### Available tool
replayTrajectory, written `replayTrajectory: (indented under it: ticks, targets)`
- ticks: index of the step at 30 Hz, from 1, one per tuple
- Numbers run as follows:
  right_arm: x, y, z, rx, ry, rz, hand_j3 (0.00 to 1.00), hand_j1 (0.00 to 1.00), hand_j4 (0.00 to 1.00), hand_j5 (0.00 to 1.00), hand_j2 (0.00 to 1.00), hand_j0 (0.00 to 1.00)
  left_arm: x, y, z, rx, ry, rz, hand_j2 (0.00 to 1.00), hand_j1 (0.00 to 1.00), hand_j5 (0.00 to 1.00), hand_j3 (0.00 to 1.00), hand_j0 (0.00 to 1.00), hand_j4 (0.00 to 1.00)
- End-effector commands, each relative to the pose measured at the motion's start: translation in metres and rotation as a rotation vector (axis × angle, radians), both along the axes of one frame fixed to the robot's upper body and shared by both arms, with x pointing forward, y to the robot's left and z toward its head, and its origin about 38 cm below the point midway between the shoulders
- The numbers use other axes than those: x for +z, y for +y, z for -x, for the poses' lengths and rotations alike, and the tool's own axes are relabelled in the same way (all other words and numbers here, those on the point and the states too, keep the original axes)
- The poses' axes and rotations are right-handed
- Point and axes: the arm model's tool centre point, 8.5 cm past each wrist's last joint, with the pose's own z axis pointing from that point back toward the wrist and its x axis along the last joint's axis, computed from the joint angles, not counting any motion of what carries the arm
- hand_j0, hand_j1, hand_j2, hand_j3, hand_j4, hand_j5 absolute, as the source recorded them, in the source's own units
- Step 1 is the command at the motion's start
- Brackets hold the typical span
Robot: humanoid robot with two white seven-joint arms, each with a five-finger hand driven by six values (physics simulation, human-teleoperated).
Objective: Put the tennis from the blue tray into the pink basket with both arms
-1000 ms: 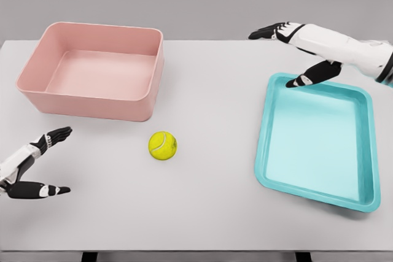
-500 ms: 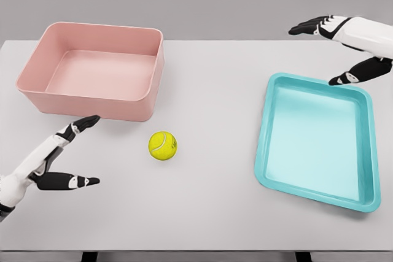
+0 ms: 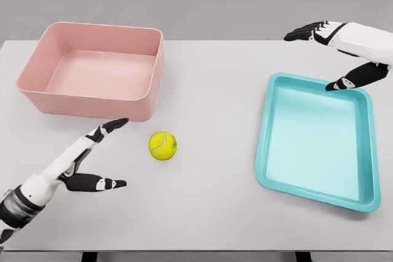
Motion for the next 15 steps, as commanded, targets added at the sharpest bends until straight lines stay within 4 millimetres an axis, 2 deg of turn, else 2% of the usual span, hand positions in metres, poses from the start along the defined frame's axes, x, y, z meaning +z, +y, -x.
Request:
replayTrajectory:
  ticks: [1, 4, 5, 15]
  targets:
    - [0.002, 0.003, 0.001, 0.005, 0.0, -0.006, 1.0, 1.0, 1.0, 1.0, 1.0, 1.0, -0.004, -0.011, 0.002, -0.014, 0.01, 0.03, 1.0, 1.0, 1.0, 1.0, 1.0, 1.0]
    - [-0.001, 0.005, 0.001, 0.01, 0.008, -0.007, 1.0, 1.0, 1.0, 1.0, 1.0, 1.0, -0.004, -0.016, 0.0, -0.022, 0.007, 0.04, 0.86, 0.86, 0.86, 0.86, 0.86, 0.86]
    - [-0.001, 0.005, 0.001, 0.009, 0.008, -0.005, 1.0, 1.0, 1.0, 1.0, 1.0, 1.0, -0.004, -0.018, 0.0, -0.025, 0.007, 0.041, 0.85, 0.85, 0.85, 0.85, 0.85, 0.85]
    - [-0.006, 0.009, 0.001, 0.019, 0.018, -0.019, 1.0, 1.0, 1.0, 1.0, 1.0, 1.0, -0.008, -0.038, -0.007, -0.014, -0.005, 0.045, 0.9, 0.9, 0.9, 0.9, 0.9, 0.9]
